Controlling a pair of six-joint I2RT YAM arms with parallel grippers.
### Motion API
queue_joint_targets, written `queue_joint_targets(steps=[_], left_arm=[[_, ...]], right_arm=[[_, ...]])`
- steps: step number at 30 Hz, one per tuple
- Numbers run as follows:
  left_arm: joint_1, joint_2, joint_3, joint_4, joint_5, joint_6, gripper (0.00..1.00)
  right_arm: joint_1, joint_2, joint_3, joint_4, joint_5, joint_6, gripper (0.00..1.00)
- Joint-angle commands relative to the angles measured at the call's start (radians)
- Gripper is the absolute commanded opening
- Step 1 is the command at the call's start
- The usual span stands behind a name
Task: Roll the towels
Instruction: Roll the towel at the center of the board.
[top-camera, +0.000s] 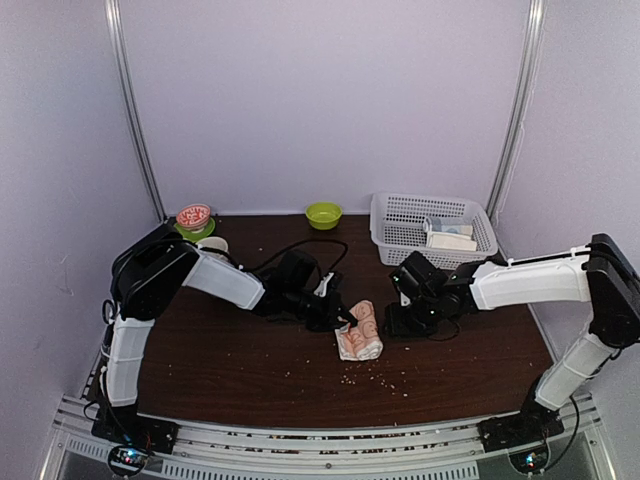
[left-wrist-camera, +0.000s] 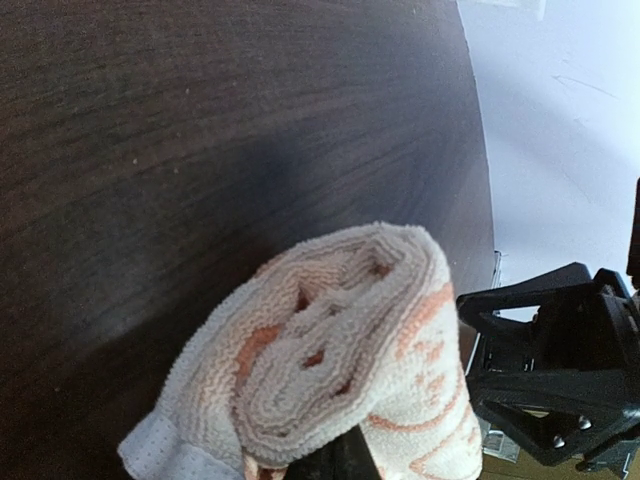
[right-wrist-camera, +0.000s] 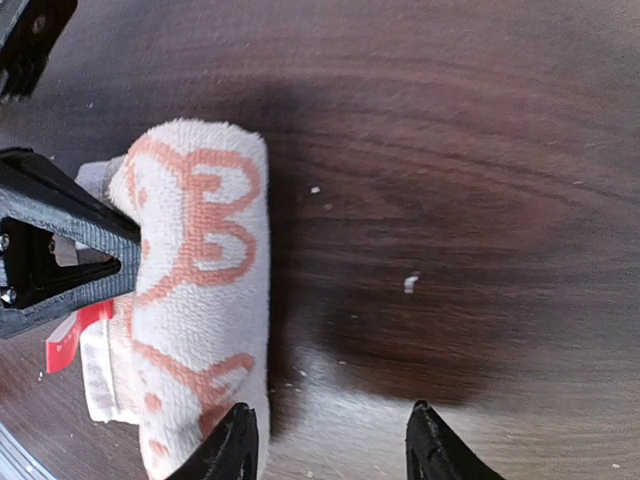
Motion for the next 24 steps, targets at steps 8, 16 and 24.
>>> queue_joint_targets(steps=[8, 16, 24], left_arm=[[0.003, -0.023, 0.001, -0.114, -0.039, 0.052, 0.01], [0.005, -0.105, -0.016, -0.192, -0.043, 0.103, 0.19], [0.007, -0.175, -0.033, -0.257, -0.063, 0.138, 0.19]], right_arm=[[0.01, 0.073, 0.059, 0.075, -0.069, 0.016, 0.52], [0.013, 0.088, 0.068, 0.074, -0.064, 0.013, 0.52], [0.017, 0.1, 0.086, 0.058, -0.056, 0.005, 0.52]])
